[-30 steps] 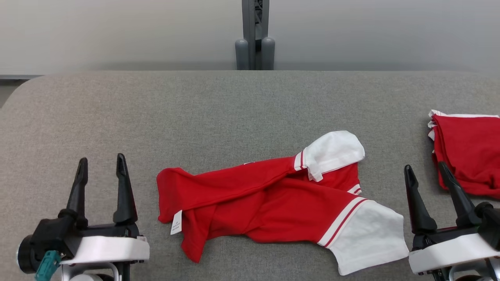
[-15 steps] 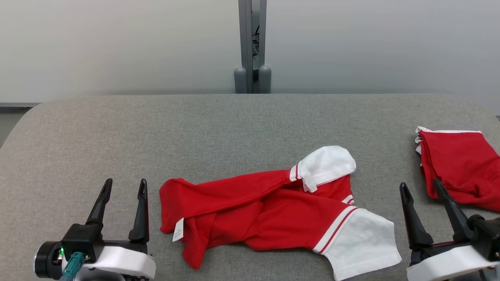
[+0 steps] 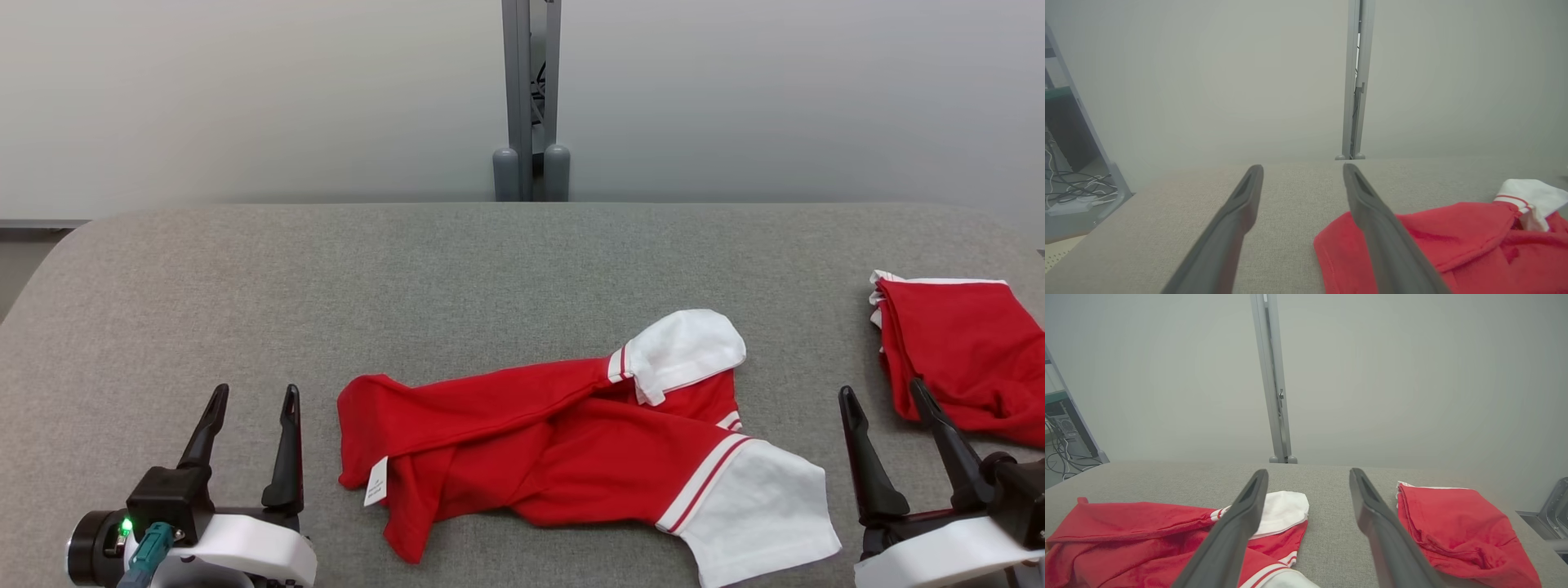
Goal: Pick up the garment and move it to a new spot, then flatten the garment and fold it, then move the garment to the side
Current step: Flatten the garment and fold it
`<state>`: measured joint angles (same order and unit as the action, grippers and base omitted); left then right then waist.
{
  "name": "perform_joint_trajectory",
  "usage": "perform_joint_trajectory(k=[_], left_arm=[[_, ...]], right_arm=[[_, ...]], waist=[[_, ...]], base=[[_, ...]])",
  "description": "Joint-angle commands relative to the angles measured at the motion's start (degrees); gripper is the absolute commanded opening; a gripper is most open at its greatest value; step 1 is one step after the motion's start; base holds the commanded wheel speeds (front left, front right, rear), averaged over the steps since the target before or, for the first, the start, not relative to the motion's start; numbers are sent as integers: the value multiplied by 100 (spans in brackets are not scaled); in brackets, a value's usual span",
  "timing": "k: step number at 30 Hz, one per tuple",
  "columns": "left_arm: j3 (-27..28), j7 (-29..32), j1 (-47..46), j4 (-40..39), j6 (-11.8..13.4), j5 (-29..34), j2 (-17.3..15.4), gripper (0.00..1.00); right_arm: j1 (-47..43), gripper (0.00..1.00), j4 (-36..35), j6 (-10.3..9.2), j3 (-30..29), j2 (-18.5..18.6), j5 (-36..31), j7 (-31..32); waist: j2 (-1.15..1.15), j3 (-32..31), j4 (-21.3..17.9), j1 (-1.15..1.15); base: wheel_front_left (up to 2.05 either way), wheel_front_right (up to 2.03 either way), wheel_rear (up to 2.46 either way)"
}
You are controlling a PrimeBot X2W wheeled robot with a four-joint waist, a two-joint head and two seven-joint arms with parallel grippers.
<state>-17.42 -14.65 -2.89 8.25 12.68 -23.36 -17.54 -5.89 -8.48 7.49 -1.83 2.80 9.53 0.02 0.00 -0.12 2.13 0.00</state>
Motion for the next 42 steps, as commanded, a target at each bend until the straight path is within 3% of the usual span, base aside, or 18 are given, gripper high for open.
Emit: perform_joint_trajectory(k=[1,8,18,26,28,30,34,37,38,39,42], left_arm=[[30,13,-62,38,28,-13,-47,100],[-62,306,-161,157,-17,-29,-134,100],[-717,1852,-247,371,-497,20,-537,100],[-1087,2230,-550,645,-835,177,-672,99],[-1136,2260,-608,726,-871,175,-665,87],[-1156,2285,-641,765,-897,182,-663,86],[-1243,2319,-770,919,-947,224,-645,54],[-1283,2311,-878,1054,-995,250,-626,39],[-1305,2314,-905,1101,-999,263,-625,23],[-1310,2303,-933,1144,-1010,256,-618,0],[-1313,2283,-976,1228,-975,260,-621,0]], right_arm=[[-26,100,-32,2,-25,27,-22,14],[30,100,-74,2,-20,27,-9,33],[164,100,-91,2,15,27,11,-12],[302,100,-38,2,7,27,28,-68],[307,100,-26,2,-12,27,0,-64],[312,100,-24,2,-6,26,-11,-50],[356,100,-59,2,-14,27,-51,-29],[373,100,-72,2,-13,27,-61,-17],[375,100,-73,2,-17,27,-65,-16],[377,100,-76,2,-17,27,-64,-14],[386,100,-93,2,-50,27,-40,-37]], waist=[[0,12,4,0],[0,117,18,0],[0,488,-53,0],[0,725,-159,0],[0,720,-195,0],[0,722,-214,0],[0,760,-260,0],[0,781,-290,0],[0,784,-299,0],[0,791,-311,0],[0,804,-328,0]], base=[[0,0,0],[0,0,0],[0,0,0],[0,0,0],[0,0,0],[0,0,0],[0,0,0],[0,0,0],[0,0,0],[0,0,0],[0,0,0]])
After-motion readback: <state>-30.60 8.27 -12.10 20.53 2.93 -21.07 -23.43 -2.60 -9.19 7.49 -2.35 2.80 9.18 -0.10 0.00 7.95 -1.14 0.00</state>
